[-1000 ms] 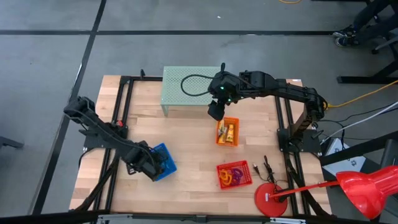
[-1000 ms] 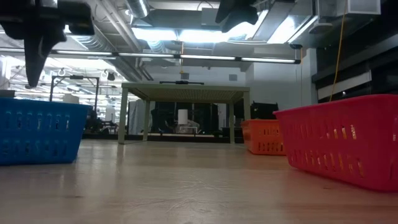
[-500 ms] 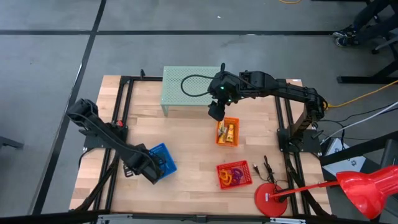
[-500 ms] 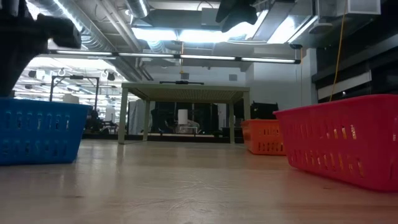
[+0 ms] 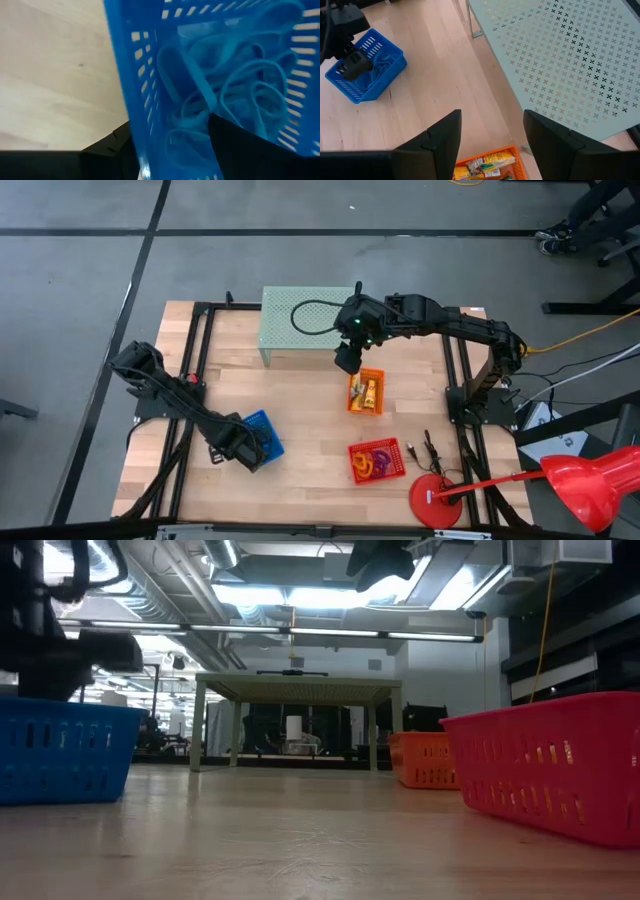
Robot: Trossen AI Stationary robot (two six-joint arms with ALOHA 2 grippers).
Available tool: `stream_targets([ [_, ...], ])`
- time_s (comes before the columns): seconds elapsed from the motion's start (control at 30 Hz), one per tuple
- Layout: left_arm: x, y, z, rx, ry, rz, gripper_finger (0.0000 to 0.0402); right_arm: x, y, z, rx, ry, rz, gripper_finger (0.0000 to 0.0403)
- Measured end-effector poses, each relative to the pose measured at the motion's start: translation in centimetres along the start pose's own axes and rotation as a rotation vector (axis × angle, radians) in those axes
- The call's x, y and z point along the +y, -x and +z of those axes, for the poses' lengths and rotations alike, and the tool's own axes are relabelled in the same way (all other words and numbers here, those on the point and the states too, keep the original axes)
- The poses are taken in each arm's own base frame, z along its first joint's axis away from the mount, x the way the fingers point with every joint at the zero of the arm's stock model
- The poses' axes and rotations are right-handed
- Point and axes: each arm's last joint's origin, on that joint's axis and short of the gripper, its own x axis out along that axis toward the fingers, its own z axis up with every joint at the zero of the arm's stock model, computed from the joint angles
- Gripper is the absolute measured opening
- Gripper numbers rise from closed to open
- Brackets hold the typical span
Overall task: Pick & Place Office Desk Supplies
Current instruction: Put the blue bin with rubberbands on the shelf
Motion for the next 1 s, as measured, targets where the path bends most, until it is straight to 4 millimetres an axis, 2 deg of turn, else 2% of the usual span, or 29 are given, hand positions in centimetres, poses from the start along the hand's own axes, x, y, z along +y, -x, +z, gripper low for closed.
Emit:
stream_targets([
  [0.23,0.0,-0.4,0.1,-0.003,-0.013,-0.011,0.0207,0.0,0.0,0.0,0.000,-0.001,0.000,0.0217],
  [0.6,-0.1,2.3,-0.6,0.009,-0.037,-0.011,0.0207,0.0,0.0,0.0,0.000,-0.010,0.000,0.0217],
  [1.0,0.4,2.7,-1.2,0.022,-0.067,-0.014,0.0204,0.0,0.0,0.0,0.001,-0.017,-0.001,0.0217],
])
